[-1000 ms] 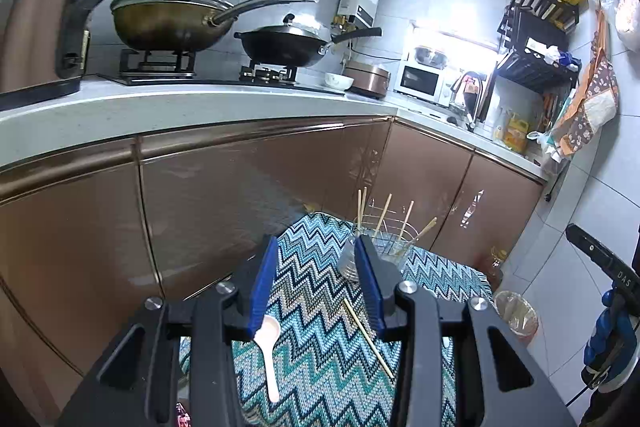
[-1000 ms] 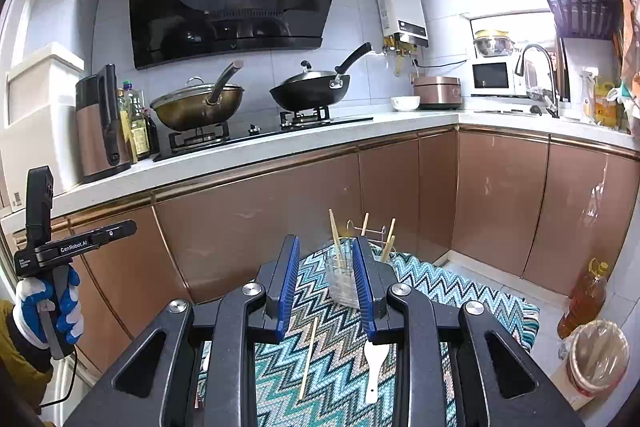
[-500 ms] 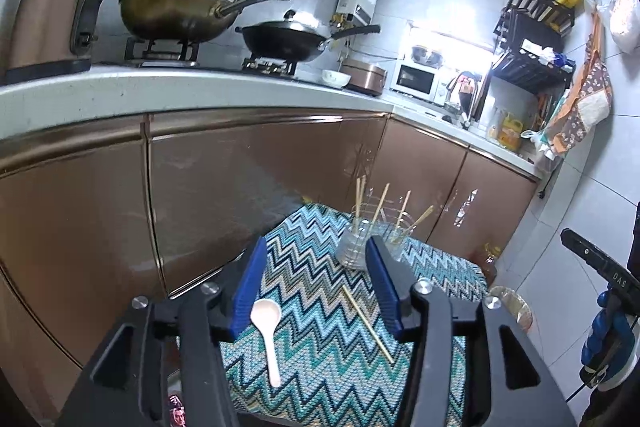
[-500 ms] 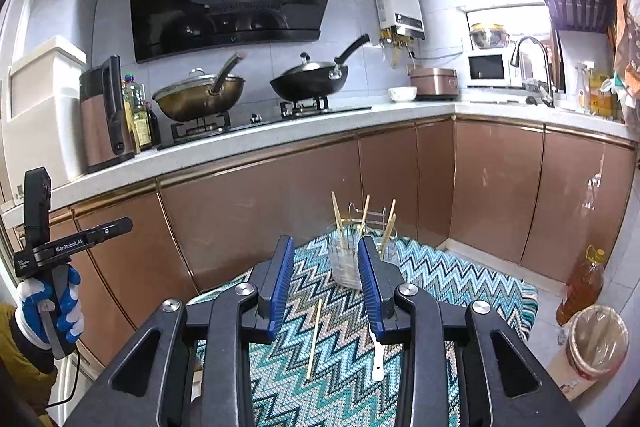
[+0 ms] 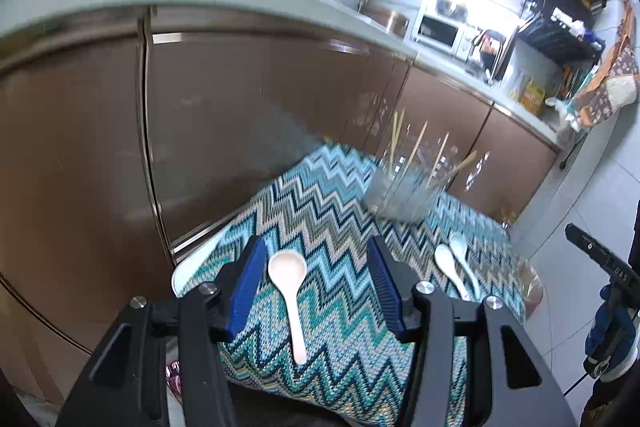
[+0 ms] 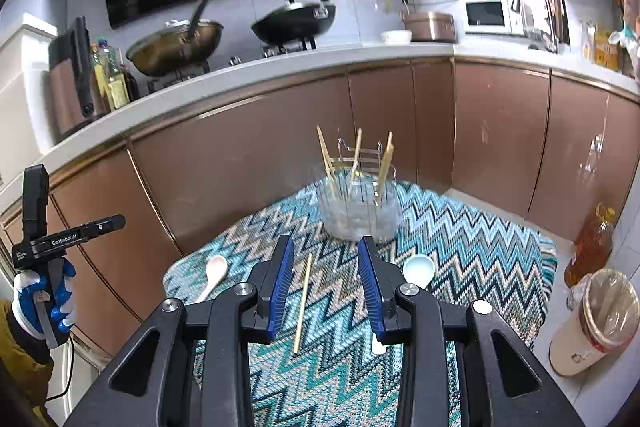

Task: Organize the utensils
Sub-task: 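Raise both tools away from the holder toward the white spoons, then lower the right tool over a white spoon while the left tool approaches another spoon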

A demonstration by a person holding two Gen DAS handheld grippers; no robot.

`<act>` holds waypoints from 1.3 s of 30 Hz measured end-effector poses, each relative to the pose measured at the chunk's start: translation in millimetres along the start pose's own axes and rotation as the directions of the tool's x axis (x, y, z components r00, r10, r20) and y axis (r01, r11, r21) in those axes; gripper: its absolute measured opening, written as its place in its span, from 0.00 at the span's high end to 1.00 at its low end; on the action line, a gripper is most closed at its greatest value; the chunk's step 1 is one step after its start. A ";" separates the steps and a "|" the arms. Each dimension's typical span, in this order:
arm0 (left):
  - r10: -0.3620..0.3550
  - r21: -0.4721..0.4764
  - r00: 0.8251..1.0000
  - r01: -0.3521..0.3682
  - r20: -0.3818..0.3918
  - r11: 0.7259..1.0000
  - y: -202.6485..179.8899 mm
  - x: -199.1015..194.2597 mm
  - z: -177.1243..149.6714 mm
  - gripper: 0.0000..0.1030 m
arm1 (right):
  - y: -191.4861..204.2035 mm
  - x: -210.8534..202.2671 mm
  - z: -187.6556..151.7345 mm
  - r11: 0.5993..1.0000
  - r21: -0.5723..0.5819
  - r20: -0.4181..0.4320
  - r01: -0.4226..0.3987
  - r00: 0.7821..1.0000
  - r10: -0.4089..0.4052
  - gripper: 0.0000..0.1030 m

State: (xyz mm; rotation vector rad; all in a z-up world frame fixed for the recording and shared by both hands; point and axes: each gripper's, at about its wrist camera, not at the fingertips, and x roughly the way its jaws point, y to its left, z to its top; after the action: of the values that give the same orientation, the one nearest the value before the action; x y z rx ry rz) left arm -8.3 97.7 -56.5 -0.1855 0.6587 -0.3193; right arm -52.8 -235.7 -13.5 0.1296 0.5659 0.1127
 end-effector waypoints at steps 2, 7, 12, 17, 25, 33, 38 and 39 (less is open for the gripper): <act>0.001 -0.005 0.999 -0.001 -0.034 1.000 6.1 13.7 -4.7 0.51 | -3.0 10.4 -3.7 1.000 0.007 -0.021 0.003 1.000 -0.003 0.67; 0.006 -0.038 0.995 -0.010 -0.104 0.999 23.9 42.7 -14.9 0.51 | -12.1 37.3 -15.2 1.000 0.026 -0.083 0.011 0.996 -0.009 0.67; 0.011 -0.063 0.989 -0.020 -0.148 0.998 41.4 65.3 -24.6 0.51 | -19.6 63.4 -25.9 0.999 0.042 -0.140 0.017 0.990 -0.011 0.67; 0.012 -0.084 0.981 -0.029 -0.194 0.996 57.7 88.2 -33.6 0.51 | -23.2 85.8 -33.8 0.999 0.048 -0.190 0.018 0.982 -0.009 0.67; 0.006 -0.116 0.968 -0.036 -0.252 0.993 74.6 115.4 -45.6 0.51 | -30.5 114.8 -46.2 0.998 0.056 -0.255 0.026 0.967 -0.011 0.67; 0.013 -0.126 0.960 -0.051 -0.281 0.991 84.8 129.0 -50.8 0.51 | -38.8 129.5 -53.5 0.997 0.071 -0.287 0.032 0.958 -0.011 0.67; 0.013 -0.141 0.956 -0.057 -0.294 0.988 89.8 134.3 -53.6 0.51 | -42.4 135.9 -56.8 0.997 0.074 -0.302 0.028 0.953 -0.004 0.67; 0.013 -0.143 0.955 -0.058 -0.297 0.988 90.6 135.3 -54.3 0.51 | -43.3 136.9 -57.4 0.997 0.075 -0.305 0.028 0.952 -0.004 0.67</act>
State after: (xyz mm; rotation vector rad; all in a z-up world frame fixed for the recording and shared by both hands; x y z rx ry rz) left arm 79.4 131.6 -200.1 -0.2732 0.9833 -0.2649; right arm 34.0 -253.7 -140.2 0.1860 0.8805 0.0953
